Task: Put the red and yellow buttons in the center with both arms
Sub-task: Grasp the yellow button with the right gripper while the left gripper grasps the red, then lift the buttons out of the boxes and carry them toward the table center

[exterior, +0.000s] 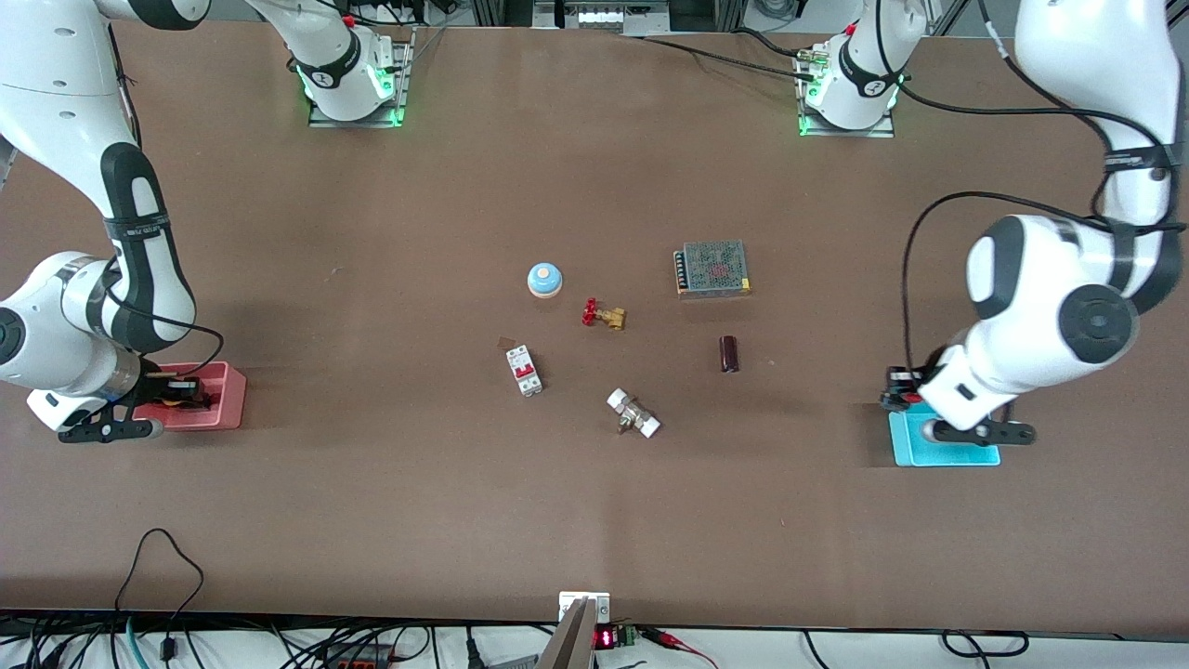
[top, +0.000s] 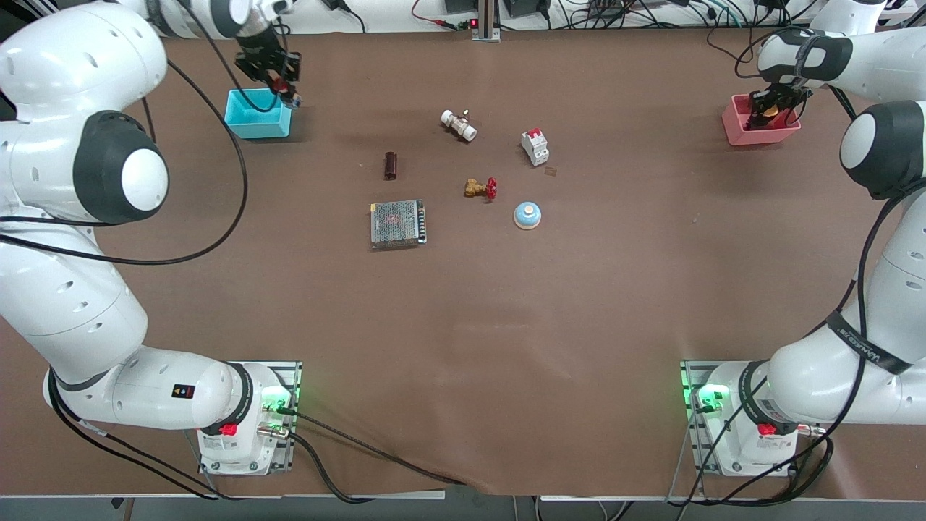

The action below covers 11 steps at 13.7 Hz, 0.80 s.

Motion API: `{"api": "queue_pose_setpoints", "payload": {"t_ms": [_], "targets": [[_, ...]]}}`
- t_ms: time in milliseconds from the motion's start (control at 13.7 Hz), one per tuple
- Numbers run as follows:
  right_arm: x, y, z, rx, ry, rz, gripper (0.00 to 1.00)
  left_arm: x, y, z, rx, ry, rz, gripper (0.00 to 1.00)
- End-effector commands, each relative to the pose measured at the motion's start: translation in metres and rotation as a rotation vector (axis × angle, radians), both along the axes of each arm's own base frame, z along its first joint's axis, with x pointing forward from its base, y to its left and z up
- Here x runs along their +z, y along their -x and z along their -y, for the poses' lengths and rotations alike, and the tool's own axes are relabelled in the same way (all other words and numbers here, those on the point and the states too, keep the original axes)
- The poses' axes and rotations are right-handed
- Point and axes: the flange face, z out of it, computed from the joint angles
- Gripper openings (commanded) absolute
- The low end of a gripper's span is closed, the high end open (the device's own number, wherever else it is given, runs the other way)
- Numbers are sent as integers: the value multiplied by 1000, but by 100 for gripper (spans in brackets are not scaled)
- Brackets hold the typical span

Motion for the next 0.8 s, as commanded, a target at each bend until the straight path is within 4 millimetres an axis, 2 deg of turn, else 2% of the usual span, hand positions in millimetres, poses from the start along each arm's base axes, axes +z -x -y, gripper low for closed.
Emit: {"api": "queue_pose_setpoints", "payload": {"t_ms": [0, 73, 146, 292, 438, 584, 730], "targets": [[3, -2, 4, 19, -17, 4, 23, -16, 14, 34, 41, 24, -23, 21], [7, -2, 3, 22, -19, 1, 23, -26, 18, 49, 55, 33, -32, 21], [30, -2, 1, 23, -27, 2, 23, -34, 22, 63, 65, 42, -27, 21], [90, -7, -10, 41, -47, -25, 23, -61, 32, 90, 81, 46, -4, 21], [151, -16, -36, 72, -65, -46, 23, -85, 39, 118, 83, 40, -6, 21], [181, -14, -66, 98, -89, -72, 23, -97, 42, 129, 80, 36, -7, 22], [183, -12, -107, 95, -96, -110, 23, -109, 48, 140, 64, 28, -22, 25]]}}
